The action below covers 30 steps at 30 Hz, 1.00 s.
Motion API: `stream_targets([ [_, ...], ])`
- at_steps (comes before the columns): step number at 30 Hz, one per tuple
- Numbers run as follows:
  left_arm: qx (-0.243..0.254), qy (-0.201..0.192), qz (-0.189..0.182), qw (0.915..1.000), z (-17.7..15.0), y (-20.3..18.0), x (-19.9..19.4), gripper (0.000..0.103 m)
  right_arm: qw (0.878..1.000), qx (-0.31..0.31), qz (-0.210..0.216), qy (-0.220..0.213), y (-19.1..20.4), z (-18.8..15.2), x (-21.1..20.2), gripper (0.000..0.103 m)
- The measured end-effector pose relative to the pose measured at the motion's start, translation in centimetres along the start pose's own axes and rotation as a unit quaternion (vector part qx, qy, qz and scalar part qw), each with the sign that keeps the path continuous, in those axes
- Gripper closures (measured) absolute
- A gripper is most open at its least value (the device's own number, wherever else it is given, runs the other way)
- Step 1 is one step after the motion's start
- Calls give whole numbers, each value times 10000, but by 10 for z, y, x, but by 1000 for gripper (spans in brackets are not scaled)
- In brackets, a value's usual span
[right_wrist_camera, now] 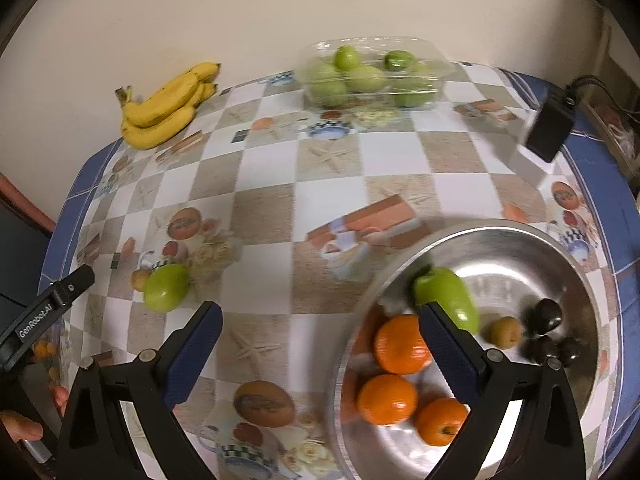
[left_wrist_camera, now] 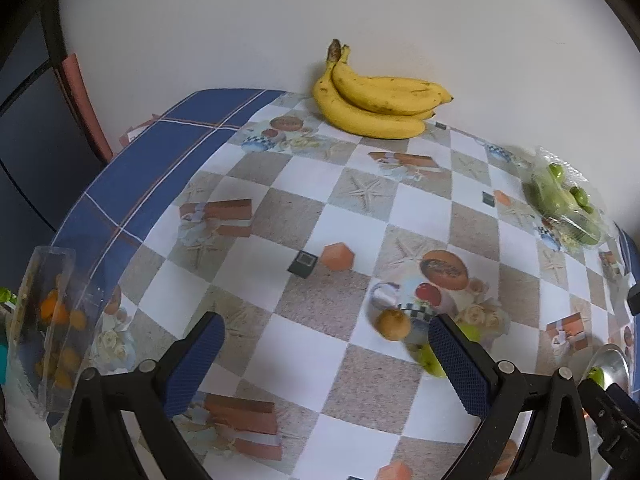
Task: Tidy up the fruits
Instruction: 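Move both open tools from the bowl toward the loose fruit on the table, then close right tool on the green pear while left closes on a small yellow fruit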
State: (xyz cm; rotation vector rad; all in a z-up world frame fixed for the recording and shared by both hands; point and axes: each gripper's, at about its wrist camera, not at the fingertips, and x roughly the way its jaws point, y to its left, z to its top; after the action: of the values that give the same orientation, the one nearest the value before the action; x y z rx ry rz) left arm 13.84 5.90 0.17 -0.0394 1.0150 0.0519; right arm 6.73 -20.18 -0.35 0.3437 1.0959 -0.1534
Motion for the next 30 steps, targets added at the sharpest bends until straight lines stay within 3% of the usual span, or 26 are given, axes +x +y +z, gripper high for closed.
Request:
stream_targets([
  [13, -594, 231, -210, 9977, 4, 39, 14, 0, 9975, -352, 562, 238, 59, -4, 24, 4],
  [24, -603, 565, -665, 9944, 0, 19, 38, 2, 9953, -472, 757, 368, 86, -3, 52, 4],
  [30, -733, 645, -769, 9923, 5, 21, 48, 9, 9941, -475, 880, 419, 96, 0, 64, 4],
])
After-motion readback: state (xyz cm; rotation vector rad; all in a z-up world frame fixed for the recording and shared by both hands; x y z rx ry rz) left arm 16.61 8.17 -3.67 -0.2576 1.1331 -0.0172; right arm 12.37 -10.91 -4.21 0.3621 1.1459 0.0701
